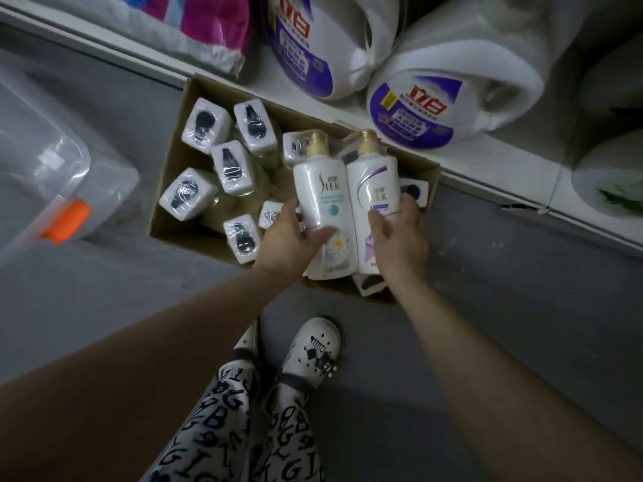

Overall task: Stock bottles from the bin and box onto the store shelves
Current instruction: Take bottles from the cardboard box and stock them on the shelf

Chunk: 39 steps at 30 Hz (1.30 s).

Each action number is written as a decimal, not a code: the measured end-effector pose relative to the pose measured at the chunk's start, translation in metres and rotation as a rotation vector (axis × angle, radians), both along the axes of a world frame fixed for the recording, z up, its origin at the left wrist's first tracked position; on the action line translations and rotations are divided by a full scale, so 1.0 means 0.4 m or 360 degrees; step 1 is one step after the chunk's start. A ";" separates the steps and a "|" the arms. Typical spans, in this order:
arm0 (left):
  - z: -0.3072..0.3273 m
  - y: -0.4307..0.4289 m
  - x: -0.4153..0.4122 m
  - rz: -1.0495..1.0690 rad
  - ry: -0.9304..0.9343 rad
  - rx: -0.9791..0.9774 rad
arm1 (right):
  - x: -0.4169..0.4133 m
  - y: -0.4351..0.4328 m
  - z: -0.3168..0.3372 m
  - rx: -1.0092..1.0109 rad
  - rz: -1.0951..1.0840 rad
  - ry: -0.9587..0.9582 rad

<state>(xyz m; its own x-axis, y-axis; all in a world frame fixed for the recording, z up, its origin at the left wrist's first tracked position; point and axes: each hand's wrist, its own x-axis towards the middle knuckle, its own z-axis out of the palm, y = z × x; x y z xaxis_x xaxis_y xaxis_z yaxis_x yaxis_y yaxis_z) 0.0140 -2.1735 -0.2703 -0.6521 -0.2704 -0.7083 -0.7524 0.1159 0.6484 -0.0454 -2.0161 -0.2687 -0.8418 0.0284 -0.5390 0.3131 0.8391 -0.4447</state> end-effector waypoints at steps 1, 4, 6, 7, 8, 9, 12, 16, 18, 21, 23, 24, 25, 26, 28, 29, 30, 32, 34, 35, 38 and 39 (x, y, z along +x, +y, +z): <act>-0.010 0.002 -0.006 0.0036 -0.0027 0.0035 | -0.009 0.001 -0.011 -0.0033 -0.0044 -0.0038; -0.036 0.004 -0.023 0.0096 -0.0101 0.0109 | -0.043 0.016 -0.035 -0.0102 -0.0124 -0.0142; -0.052 0.001 -0.036 0.0117 -0.0141 0.0125 | -0.062 0.027 -0.036 -0.0174 -0.0157 -0.0238; -0.059 -0.001 -0.042 0.0143 -0.0160 0.0147 | -0.069 0.031 -0.033 -0.0224 -0.0183 -0.0278; -0.066 -0.004 -0.046 0.0178 -0.0179 0.0194 | -0.074 0.033 -0.031 -0.0267 -0.0212 -0.0312; -0.071 -0.007 -0.049 0.0219 -0.0194 0.0255 | -0.080 0.035 -0.030 -0.0312 -0.0251 -0.0350; -0.067 -0.019 -0.053 0.0293 -0.0237 0.0365 | -0.087 0.036 -0.024 -0.0472 -0.0422 -0.0528; -0.032 -0.040 -0.053 0.0273 -0.0283 0.0393 | -0.061 0.029 -0.019 -0.0614 -0.0590 -0.0566; -0.009 -0.056 -0.039 0.0237 -0.0308 0.0405 | -0.027 0.022 -0.006 -0.0663 -0.0662 -0.0551; 0.041 -0.082 -0.001 0.0119 -0.0331 0.0399 | 0.038 0.012 0.031 -0.0744 -0.0755 -0.0589; 0.085 -0.095 0.027 0.0049 -0.0321 0.0402 | 0.085 0.008 0.070 -0.0769 -0.0822 -0.0605; 0.112 -0.099 0.037 0.0021 -0.0313 0.0407 | 0.106 0.005 0.092 -0.0769 -0.0834 -0.0604; 0.143 -0.102 0.048 -0.0009 -0.0307 0.0409 | 0.125 0.005 0.118 -0.0758 -0.0847 -0.0595; 0.176 -0.105 0.057 -0.0033 -0.0305 0.0409 | 0.140 0.004 0.151 -0.0753 -0.0865 -0.0593; 0.240 -0.107 0.072 -0.0072 -0.0315 0.0398 | 0.160 0.005 0.218 -0.0764 -0.0911 -0.0599; 0.273 -0.108 0.077 -0.0100 -0.0307 0.0389 | 0.167 0.005 0.258 -0.0779 -0.0932 -0.0602; 0.309 -0.109 0.080 -0.0127 -0.0290 0.0379 | 0.171 0.006 0.299 -0.0774 -0.0942 -0.0598; 0.393 -0.109 0.079 -0.0165 -0.0231 0.0368 | 0.173 0.010 0.390 -0.0759 -0.0926 -0.0545; 0.483 -0.111 0.067 -0.0193 -0.0174 0.0388 | 0.167 0.011 0.480 -0.0802 -0.0908 -0.0505; 0.535 -0.114 0.059 -0.0210 -0.0136 0.0401 | 0.163 0.012 0.532 -0.0839 -0.0901 -0.0493; 0.698 -0.122 0.031 -0.0301 -0.0017 0.0389 | 0.147 0.011 0.701 -0.0931 -0.0895 -0.0456; 0.746 -0.123 0.022 -0.0320 0.0009 0.0369 | 0.141 0.009 0.750 -0.0958 -0.0899 -0.0430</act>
<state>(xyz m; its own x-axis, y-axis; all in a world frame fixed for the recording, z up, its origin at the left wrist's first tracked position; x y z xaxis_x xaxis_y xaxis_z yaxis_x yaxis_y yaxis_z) 0.0229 -2.2228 0.0283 -0.6801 0.0330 -0.7324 -0.7258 0.1104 0.6790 0.0112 -2.0123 0.0313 -0.6286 0.0491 -0.7761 0.7708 0.1719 -0.6134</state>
